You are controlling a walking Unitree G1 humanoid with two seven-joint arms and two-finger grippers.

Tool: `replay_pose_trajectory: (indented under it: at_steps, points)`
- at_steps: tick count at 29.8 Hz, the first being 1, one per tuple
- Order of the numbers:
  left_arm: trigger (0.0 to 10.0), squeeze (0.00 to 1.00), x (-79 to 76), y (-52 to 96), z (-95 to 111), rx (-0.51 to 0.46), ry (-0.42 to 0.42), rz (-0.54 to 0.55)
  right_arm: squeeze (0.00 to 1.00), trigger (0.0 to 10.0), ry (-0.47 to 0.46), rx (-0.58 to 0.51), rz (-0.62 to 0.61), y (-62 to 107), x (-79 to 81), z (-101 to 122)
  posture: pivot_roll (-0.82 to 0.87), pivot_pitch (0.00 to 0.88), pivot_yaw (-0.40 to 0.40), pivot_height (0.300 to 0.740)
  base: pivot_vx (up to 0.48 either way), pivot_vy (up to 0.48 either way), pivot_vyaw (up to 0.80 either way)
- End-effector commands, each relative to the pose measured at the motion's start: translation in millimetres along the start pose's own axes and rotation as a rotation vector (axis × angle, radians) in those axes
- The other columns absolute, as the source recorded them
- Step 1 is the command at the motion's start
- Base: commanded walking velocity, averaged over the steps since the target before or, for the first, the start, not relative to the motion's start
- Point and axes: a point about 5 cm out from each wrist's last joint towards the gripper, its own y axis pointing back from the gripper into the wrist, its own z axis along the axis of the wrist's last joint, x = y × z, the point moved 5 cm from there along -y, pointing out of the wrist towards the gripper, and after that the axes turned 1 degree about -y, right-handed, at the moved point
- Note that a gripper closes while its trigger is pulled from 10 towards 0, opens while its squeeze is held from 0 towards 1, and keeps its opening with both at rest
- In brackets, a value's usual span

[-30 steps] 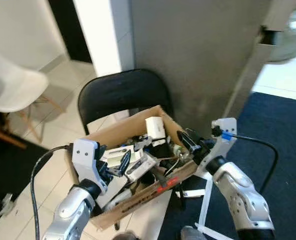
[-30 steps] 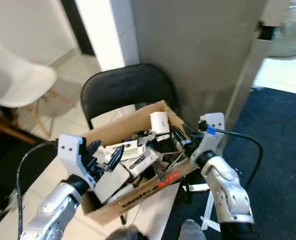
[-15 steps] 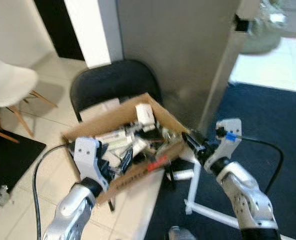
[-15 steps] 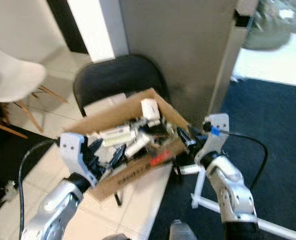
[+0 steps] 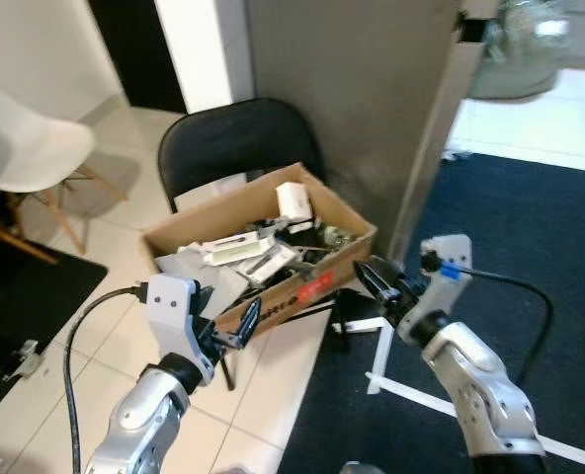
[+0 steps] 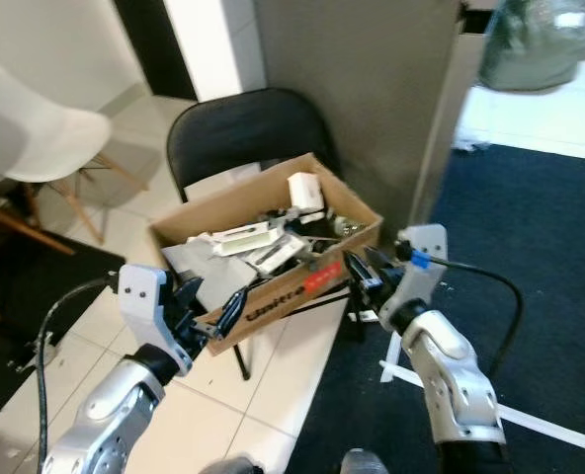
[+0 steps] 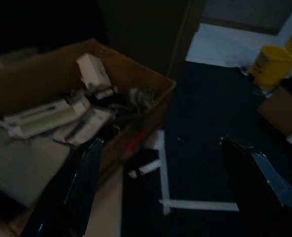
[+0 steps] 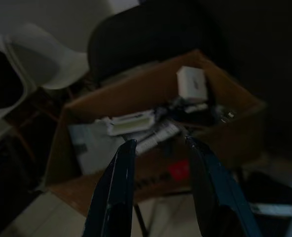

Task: Picking trash to rubbish bin

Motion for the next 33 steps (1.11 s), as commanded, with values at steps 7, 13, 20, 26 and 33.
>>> replay_pose_trajectory:
  at_steps: [7,13,20,26,33]
  points:
    - [10.0,0.0,4.8,4.0,-3.7,0.011,0.023,0.025,0.0,10.0,0.008,0.003,0.016,-1.9,6.8,-2.4,-0.09,0.031,0.052,0.74,0.0,0.0,0.0]
    - [10.0,0.0,4.7,4.1,-2.9,0.008,0.026,0.025,0.0,10.0,0.02,0.03,0.013,-2.6,7.3,-5.6,-0.09,0.035,0.053,0.74,0.0,0.0,-0.38]
    - [10.0,0.0,4.9,3.7,-2.1,0.006,0.028,0.025,0.0,10.0,0.027,0.052,0.003,-3.7,5.7,-8.6,-0.09,0.04,0.052,0.74,0.0,0.0,-0.76]
    - [10.0,0.0,5.0,3.4,-1.8,0.005,0.03,0.025,0.0,10.0,0.028,0.055,-0.001,-3.9,5.3,-8.6,-0.09,0.042,0.053,0.74,0.0,0.0,-0.76]
    - [10.0,0.0,5.0,2.3,-1.1,0.004,0.031,0.026,0.0,10.0,0.027,0.062,-0.009,-5.0,3.6,-8.9,-0.09,0.047,0.051,0.74,0.0,0.0,-0.76]
